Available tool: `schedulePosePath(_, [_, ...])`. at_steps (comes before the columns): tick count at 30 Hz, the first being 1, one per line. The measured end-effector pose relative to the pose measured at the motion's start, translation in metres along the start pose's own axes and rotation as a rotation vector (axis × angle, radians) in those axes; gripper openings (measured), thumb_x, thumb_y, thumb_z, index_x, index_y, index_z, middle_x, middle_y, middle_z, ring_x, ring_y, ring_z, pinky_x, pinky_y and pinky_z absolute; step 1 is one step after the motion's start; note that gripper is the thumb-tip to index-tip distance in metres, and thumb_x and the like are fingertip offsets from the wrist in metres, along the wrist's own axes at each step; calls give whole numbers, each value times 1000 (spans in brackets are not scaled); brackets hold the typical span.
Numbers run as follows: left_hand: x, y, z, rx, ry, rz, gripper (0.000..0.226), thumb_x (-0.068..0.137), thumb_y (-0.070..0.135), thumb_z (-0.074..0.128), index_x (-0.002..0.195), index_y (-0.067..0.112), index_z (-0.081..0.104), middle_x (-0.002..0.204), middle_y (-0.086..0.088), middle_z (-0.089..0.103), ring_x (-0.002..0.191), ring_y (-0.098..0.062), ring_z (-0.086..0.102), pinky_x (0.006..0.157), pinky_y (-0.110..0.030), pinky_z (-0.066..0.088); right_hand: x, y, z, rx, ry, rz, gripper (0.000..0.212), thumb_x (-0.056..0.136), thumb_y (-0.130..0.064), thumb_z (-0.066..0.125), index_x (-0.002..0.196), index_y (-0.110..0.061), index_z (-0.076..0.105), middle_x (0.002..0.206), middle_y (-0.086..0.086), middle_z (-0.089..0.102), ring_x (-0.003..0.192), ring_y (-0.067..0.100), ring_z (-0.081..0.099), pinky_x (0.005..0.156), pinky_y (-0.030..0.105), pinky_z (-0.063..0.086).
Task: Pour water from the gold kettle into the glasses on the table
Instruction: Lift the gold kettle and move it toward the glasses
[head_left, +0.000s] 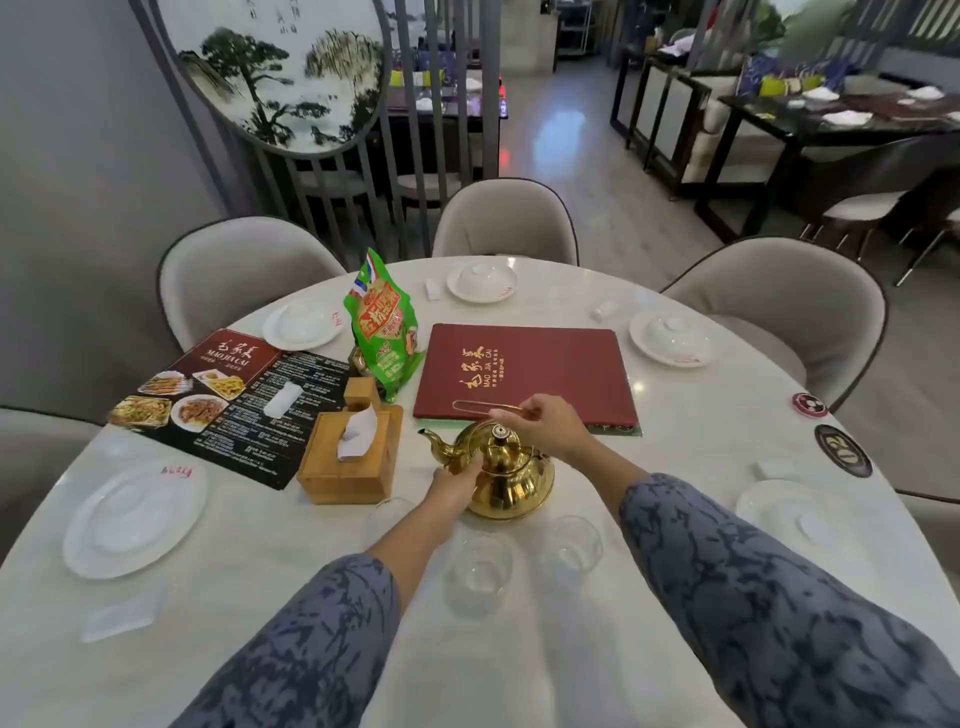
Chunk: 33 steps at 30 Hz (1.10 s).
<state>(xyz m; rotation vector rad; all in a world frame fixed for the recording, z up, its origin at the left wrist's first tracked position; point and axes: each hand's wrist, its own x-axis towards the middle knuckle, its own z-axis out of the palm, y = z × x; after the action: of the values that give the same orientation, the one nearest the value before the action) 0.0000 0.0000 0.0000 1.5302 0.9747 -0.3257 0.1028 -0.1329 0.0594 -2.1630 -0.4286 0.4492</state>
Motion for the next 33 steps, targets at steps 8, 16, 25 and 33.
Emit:
schedulePosePath(8, [20,-1,8,-152,10,-58,111,72,79,53,152,11,19,152,-10,42,134,-32,44,109,-46,42,16,3,3,239,-23,84,47,71,-52,81,66,-14,54,61,1,53,54,11,46,62,29,45])
schedulePosePath(16, [39,-3,10,-290,-1,-37,101,64,75,61,143,15,40,135,-9,59,119,-31,58,96,-48,54,15,4,9,341,41,129,46,68,-46,86,69,-12,54,60,1,51,52,10,45,61,27,46])
schedulePosePath(25, [-12,32,7,-275,14,86,89,80,65,62,144,10,32,144,-10,49,127,-31,50,100,-47,49,-5,-35,-32,374,108,82,48,67,-48,85,60,-16,50,54,-3,48,53,13,42,66,29,46])
schedulePosePath(33, [-72,63,10,-420,-97,191,97,76,57,73,151,28,19,151,-5,39,131,-32,46,101,-59,46,-55,-89,-87,360,212,56,47,66,-54,84,67,-16,55,86,15,76,85,26,75,84,45,58])
